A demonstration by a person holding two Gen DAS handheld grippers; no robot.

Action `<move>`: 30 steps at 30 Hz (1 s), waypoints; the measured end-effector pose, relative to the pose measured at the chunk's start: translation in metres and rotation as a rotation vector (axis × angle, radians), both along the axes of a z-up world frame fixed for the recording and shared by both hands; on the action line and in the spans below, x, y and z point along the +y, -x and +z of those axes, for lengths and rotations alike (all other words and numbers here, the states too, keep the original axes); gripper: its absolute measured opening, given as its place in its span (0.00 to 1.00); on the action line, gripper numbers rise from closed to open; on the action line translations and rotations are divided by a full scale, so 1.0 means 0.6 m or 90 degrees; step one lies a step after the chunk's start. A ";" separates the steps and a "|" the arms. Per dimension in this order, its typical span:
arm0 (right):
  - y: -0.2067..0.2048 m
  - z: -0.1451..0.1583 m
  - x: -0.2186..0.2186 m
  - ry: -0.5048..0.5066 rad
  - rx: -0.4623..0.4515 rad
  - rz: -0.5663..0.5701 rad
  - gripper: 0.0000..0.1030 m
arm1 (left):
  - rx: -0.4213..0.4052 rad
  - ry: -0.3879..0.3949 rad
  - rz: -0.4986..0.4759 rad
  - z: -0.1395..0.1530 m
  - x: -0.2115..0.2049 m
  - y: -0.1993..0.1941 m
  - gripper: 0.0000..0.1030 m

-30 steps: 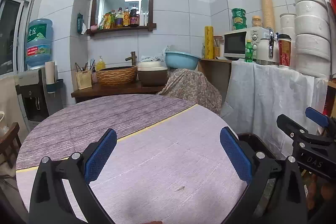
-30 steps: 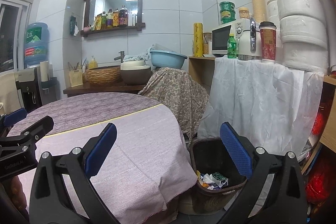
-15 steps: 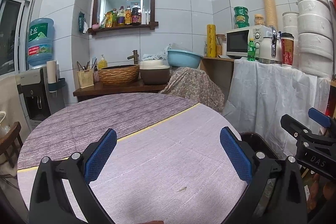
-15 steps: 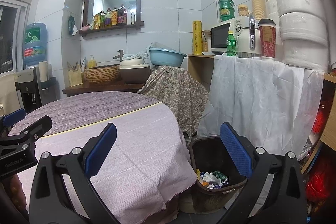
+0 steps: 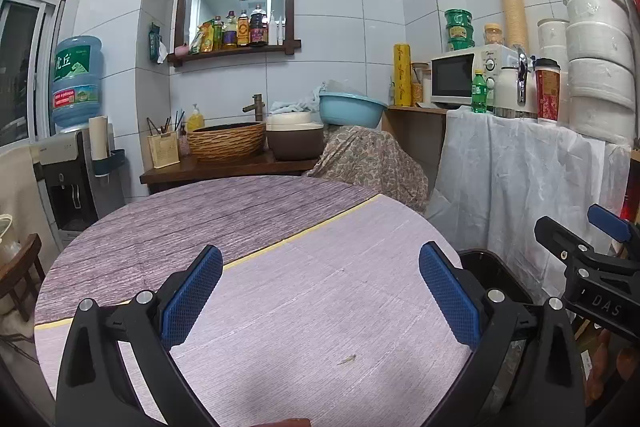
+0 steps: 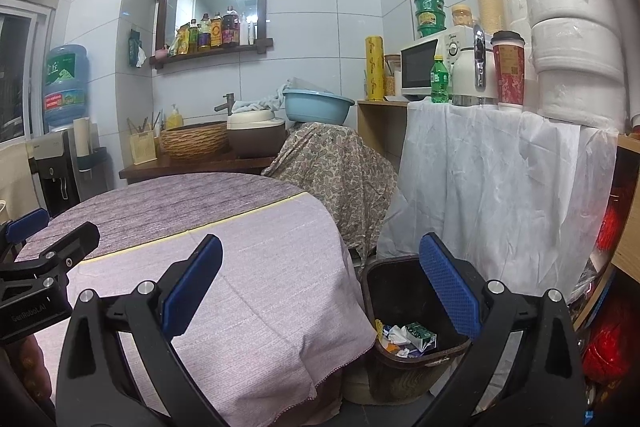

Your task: Collect trash

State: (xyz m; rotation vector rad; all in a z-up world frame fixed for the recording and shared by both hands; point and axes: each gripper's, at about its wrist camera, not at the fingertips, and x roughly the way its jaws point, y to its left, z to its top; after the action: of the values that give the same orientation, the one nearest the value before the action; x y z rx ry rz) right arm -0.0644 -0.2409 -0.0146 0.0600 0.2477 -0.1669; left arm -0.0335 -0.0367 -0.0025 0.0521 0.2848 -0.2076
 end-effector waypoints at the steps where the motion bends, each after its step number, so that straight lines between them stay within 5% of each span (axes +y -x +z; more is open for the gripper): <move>1: 0.000 0.000 0.001 0.000 0.000 0.000 0.94 | 0.001 0.000 0.001 0.000 0.000 0.000 0.95; 30: -0.002 -0.002 0.006 -0.003 0.004 -0.006 0.94 | 0.011 -0.004 -0.001 -0.007 -0.007 -0.001 0.95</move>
State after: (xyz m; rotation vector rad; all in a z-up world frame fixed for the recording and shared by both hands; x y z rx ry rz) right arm -0.0633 -0.2371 -0.0159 0.0645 0.2545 -0.1760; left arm -0.0327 -0.0406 -0.0068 0.0561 0.3030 -0.2090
